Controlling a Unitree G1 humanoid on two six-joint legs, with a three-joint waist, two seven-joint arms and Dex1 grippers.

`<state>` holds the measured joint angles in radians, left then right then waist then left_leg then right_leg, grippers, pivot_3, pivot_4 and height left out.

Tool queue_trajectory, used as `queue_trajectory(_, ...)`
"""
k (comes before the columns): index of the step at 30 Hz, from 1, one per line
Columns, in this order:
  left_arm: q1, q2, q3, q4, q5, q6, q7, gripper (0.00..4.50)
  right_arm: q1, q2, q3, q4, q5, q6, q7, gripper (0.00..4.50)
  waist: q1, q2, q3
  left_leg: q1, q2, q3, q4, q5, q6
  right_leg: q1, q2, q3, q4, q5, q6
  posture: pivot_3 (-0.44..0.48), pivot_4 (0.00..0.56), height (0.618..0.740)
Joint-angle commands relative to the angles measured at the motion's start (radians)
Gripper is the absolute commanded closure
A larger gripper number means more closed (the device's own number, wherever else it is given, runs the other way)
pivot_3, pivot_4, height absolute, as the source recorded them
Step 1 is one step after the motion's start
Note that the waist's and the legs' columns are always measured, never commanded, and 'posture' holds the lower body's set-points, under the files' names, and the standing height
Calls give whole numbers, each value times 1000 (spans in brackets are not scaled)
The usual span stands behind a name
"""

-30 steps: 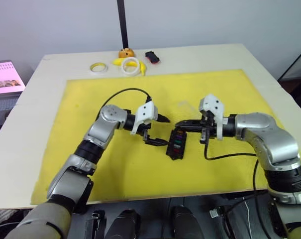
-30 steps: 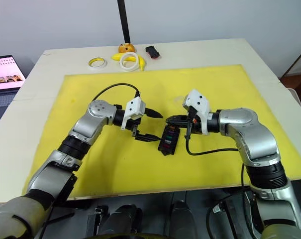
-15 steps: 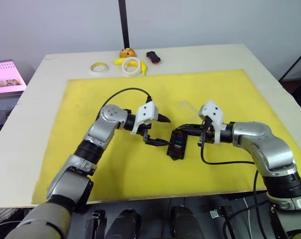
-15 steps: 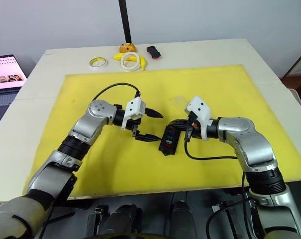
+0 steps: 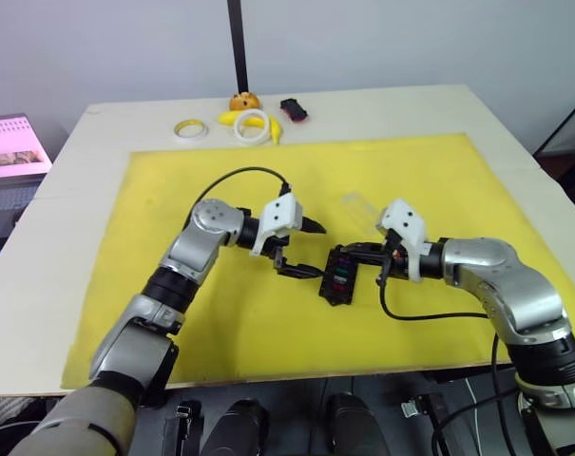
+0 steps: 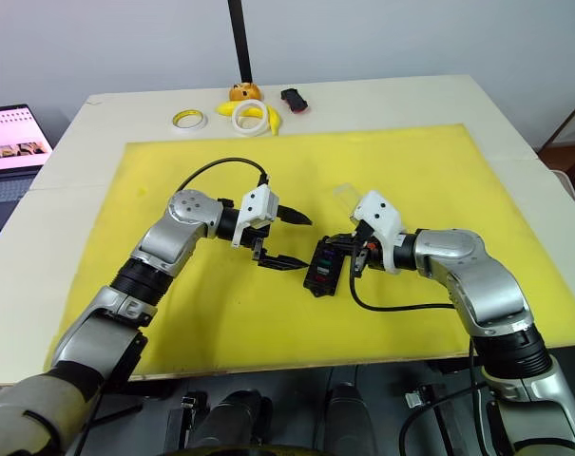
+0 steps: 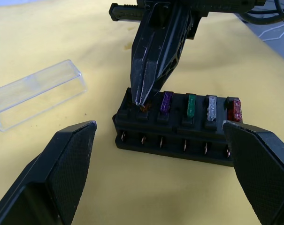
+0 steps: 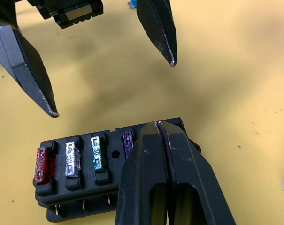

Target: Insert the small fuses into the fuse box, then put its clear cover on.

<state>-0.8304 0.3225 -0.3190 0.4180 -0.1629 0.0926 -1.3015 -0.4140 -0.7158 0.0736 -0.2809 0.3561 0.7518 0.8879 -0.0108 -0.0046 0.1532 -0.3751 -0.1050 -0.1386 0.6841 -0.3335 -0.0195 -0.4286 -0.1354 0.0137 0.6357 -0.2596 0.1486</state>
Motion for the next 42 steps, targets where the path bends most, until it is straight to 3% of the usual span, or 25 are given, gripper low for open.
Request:
queue_trajectory(1, -2, 5, 23, -41, -10, -1, 4, 0, 17, -2, -3, -38, 14, 11, -8, 4472, 0, 0, 0, 0, 0, 0, 0, 0, 0, 0, 0, 0, 0, 0, 0, 0, 150, 740)
queue_trajectory(5, 42, 36, 53, -107, -37, 49, 21, 0, 20, -9, -93, -117, 73, 30, -30, 4472, -2, 0, 0, 0, 0, 0, 0, 0, 0, 0, 0, 0, 0, 0, 0, 0, 150, 740)
queue_trajectory(9, 149, 112, 149, -294, -132, 235, 75, 0, 77, -66, -270, -213, 171, 116, -44, 4472, -2, 0, 0, 0, 2, 0, -1, 0, 0, -1, 0, 0, 0, 0, 0, 0, 150, 740)
queue_trajectory(12, 246, 189, 231, -442, -226, 409, 109, 0, 156, -121, -404, -250, 238, 171, -28, 3614, 0, 0, 0, 0, 3, 0, 0, 0, 0, -1, 0, 0, 0, 0, 0, 0, 150, 740)
queue_trajectory(15, 402, 322, 394, -590, -375, 633, 137, 0, 254, -190, -570, -249, 271, 203, -2, 2101, 0, 0, 0, 0, 3, 0, -1, 0, 0, 0, 0, 1, 0, 0, 0, 0, 150, 740)
queue_trajectory(19, 568, 456, 612, -617, -508, 834, 183, 0, 367, -253, -726, -213, 275, 200, 40, 110, 0, 1, 0, 1, 5, 1, -1, 0, 0, 0, 2, 1, 0, 0, 0, 0, 150, 740)
queue_trajectory(24, 750, 567, 790, -552, -511, 862, 206, 0, 475, -288, -833, -156, 241, 155, 73, 44, 4, 1, 0, 2, 5, 1, -1, 0, 0, 2, 1, 1, -1, 0, 0, 0, 150, 740)
queue_trajectory(28, 762, 590, 841, -502, -541, 884, 236, 0, 500, -294, -846, -148, 244, 136, 71, 44, 16, 1, 0, 2, 5, 2, -1, 0, 0, 2, 1, 1, -2, 0, 0, 0, 150, 740)
queue_trajectory(36, 564, 511, 708, -482, -589, 997, 350, 0, 376, -237, -696, -249, 331, 163, -32, 44, 22, 1, 0, 2, 5, 2, -1, 0, 0, 2, 1, 2, -2, 0, 0, 0, 150, 740)
queue_trajectory(42, 253, 437, 613, -250, -614, 1199, 431, 0, 214, -169, -506, -361, 443, 208, -134, 44, 20, 1, 0, 2, 6, 2, -1, 0, 0, 1, 1, 1, -1, 0, 0, 0, 150, 740)
